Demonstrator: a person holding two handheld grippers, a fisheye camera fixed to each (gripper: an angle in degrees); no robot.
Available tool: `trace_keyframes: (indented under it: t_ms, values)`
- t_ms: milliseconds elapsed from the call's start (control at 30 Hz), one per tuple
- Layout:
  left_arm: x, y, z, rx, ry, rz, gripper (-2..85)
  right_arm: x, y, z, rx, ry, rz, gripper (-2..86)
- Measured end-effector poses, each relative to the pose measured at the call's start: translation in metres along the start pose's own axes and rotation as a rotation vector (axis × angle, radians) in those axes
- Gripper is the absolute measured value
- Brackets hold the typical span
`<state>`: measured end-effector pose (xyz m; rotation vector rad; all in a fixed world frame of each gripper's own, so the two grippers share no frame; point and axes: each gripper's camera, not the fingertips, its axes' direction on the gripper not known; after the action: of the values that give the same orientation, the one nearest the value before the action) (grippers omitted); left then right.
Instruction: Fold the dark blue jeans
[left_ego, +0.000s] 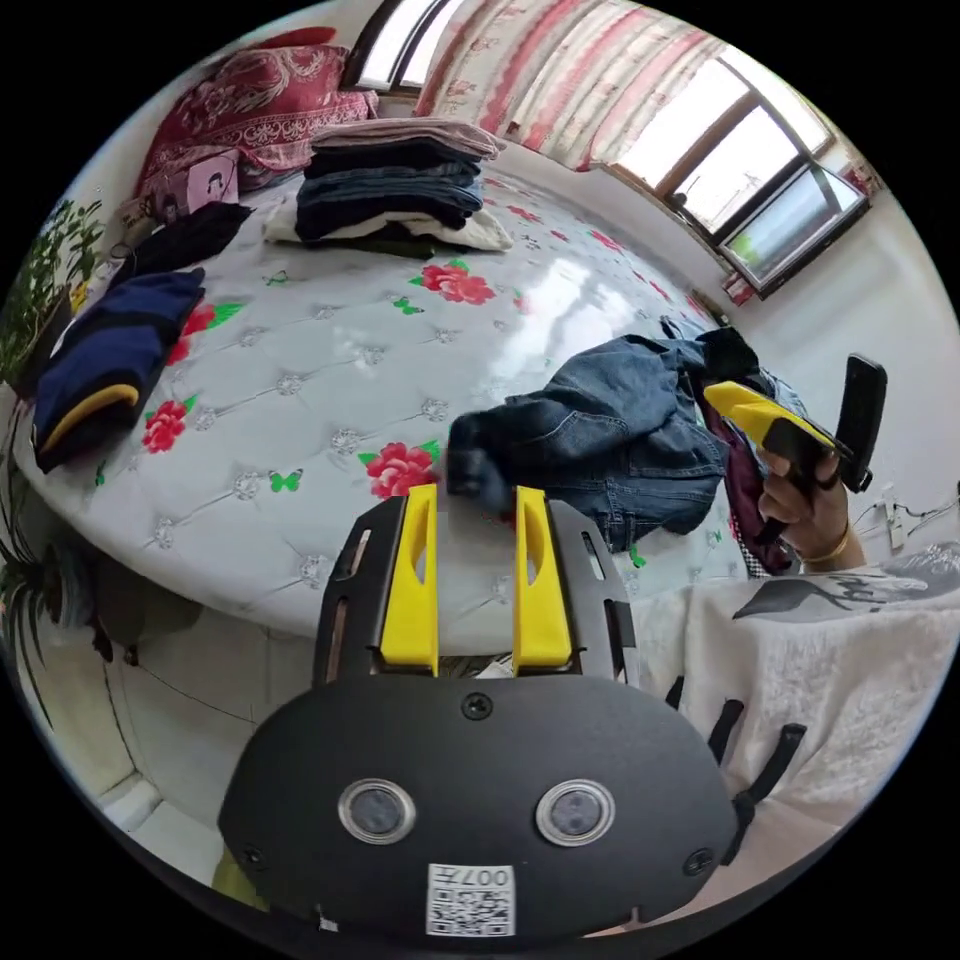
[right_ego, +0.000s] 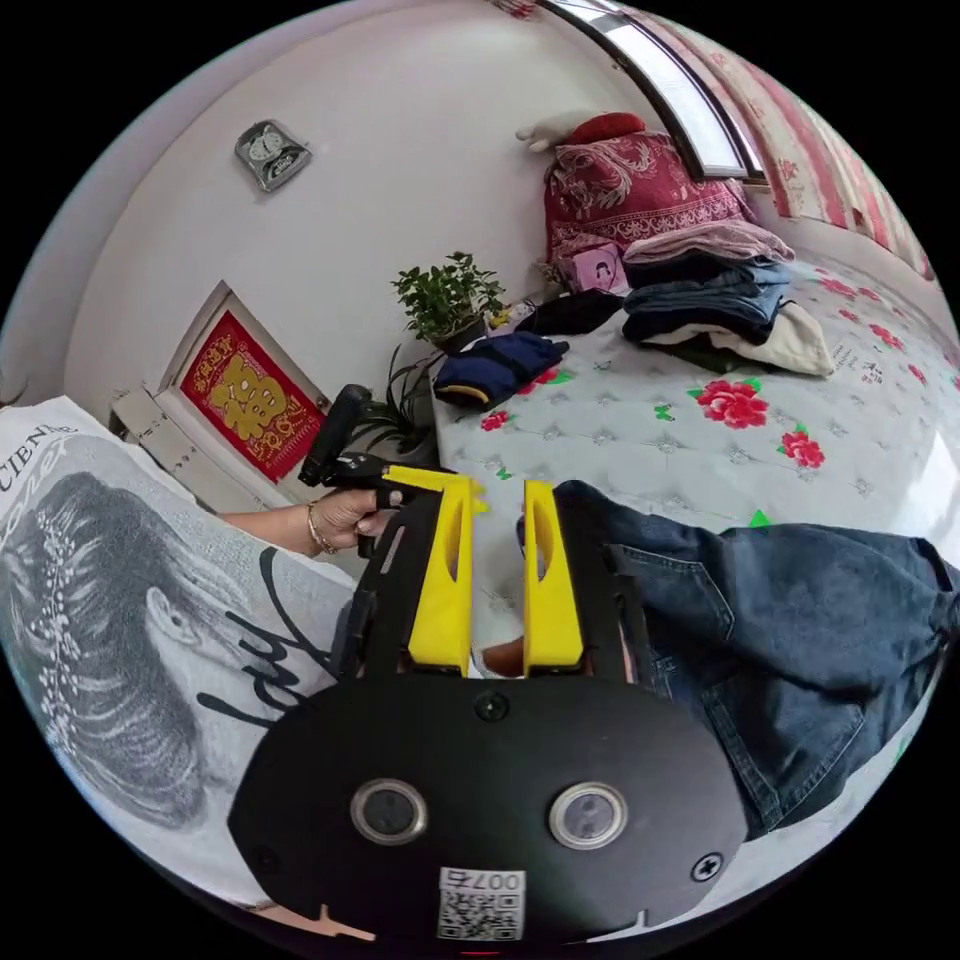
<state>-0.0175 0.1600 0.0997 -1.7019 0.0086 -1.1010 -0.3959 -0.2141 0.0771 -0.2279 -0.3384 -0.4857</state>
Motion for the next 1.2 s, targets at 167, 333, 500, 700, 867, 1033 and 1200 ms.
trace_keyframes:
  t_ms: [167,333,500,700,867,1033,1200]
  values:
    - [0.072,-0.033,0.020,-0.044,0.065,0.353,11.2,0.064,0.062,-0.043,0.055,0.333,0.295,7.6]
    - [0.178,-0.043,0.123,-0.326,0.152,0.726,12.0,0.109,0.133,-0.082,0.093,0.632,0.621,10.3]
    - [0.203,-0.030,0.162,-0.343,-0.112,0.937,0.5,0.152,0.157,-0.050,-0.026,0.592,0.768,9.4]
    - [0.139,-0.050,0.161,-0.398,-0.445,0.915,-0.9,0.128,0.106,0.031,-0.146,0.282,0.427,0.8]
    - [-0.052,-0.120,0.100,-0.454,-0.604,0.150,-0.9,0.018,0.008,0.113,-0.214,-0.174,-0.104,0.5]
    - [-0.143,-0.082,-0.013,-0.179,-0.523,-0.396,-0.8,-0.016,-0.009,0.139,-0.304,-0.104,-0.348,2.7]
    - [-0.110,-0.008,-0.029,-0.120,-0.443,-0.406,0.5,0.109,0.044,0.091,-0.222,0.379,0.092,5.0]
